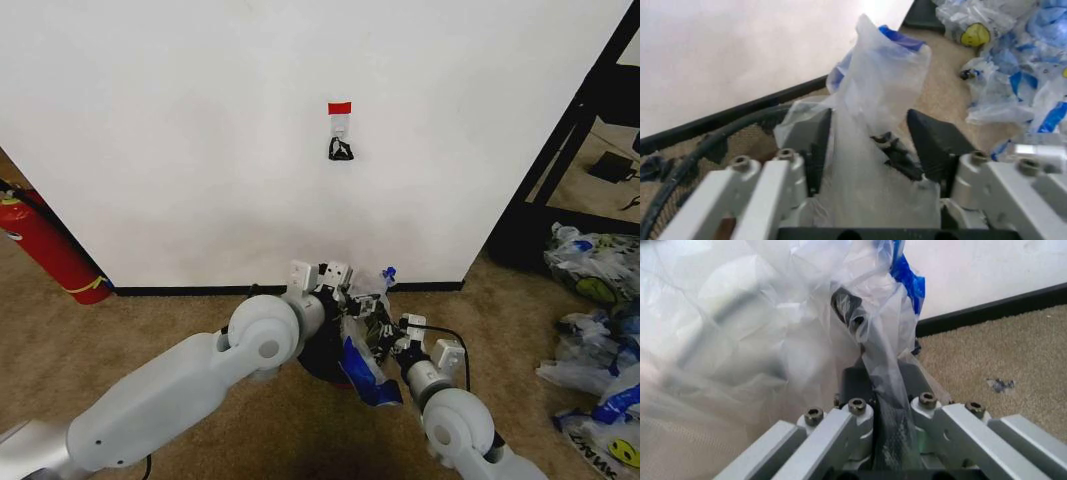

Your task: Pick up the garbage bag from the wall and place it over the trash bin.

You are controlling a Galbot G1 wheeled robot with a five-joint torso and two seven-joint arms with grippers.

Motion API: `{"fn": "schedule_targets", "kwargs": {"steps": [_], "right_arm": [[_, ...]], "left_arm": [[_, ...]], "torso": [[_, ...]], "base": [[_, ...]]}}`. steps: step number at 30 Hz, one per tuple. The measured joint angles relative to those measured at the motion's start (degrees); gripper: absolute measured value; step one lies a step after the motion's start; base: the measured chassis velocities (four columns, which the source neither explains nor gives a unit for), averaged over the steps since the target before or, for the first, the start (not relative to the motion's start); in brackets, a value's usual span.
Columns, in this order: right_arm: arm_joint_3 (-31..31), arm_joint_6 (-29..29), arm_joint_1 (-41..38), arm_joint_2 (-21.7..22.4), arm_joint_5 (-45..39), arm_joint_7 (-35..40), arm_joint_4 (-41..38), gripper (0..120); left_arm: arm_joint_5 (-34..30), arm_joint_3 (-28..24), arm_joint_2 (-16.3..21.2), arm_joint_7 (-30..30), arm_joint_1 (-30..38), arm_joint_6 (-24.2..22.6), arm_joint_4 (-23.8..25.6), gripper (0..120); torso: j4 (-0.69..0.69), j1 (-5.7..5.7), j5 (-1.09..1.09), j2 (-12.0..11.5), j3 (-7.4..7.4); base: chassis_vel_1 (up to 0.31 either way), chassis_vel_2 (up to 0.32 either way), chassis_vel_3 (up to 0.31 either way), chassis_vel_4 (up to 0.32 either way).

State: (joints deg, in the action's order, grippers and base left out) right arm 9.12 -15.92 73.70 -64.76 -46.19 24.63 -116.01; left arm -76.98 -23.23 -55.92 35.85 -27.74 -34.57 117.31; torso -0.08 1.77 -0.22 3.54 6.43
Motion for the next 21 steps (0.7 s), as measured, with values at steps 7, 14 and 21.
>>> {"fn": "schedule_targets", "kwargs": {"steps": [7,14,21], "right_arm": [[0.01,0.27,0.06,-0.11,-0.04,-0.15,0.26,1],[0.20,0.41,0.14,-0.01,-0.14,-0.20,0.26,1],[0.90,1.10,1.66,0.28,-0.09,-1.25,-0.62,1]], "left_arm": [[1.20,-0.05,-0.06,-0.25,0.46,0.49,-1.34,17],[1.41,-0.39,0.19,-0.34,0.64,0.52,-1.59,0],[1.25,-0.34,2.05,-0.08,2.65,-0.17,-2.46,0]], "torso": [[-0.01,0.00,0.00,0.00,0.00],[-0.01,0.00,0.00,0.00,0.00],[-0.01,0.00,0.00,0.00,0.00]], "base": [[0.000,0.000,0.000,0.000],[0.000,0.000,0.000,0.000],[0.000,0.000,0.000,0.000]]}}
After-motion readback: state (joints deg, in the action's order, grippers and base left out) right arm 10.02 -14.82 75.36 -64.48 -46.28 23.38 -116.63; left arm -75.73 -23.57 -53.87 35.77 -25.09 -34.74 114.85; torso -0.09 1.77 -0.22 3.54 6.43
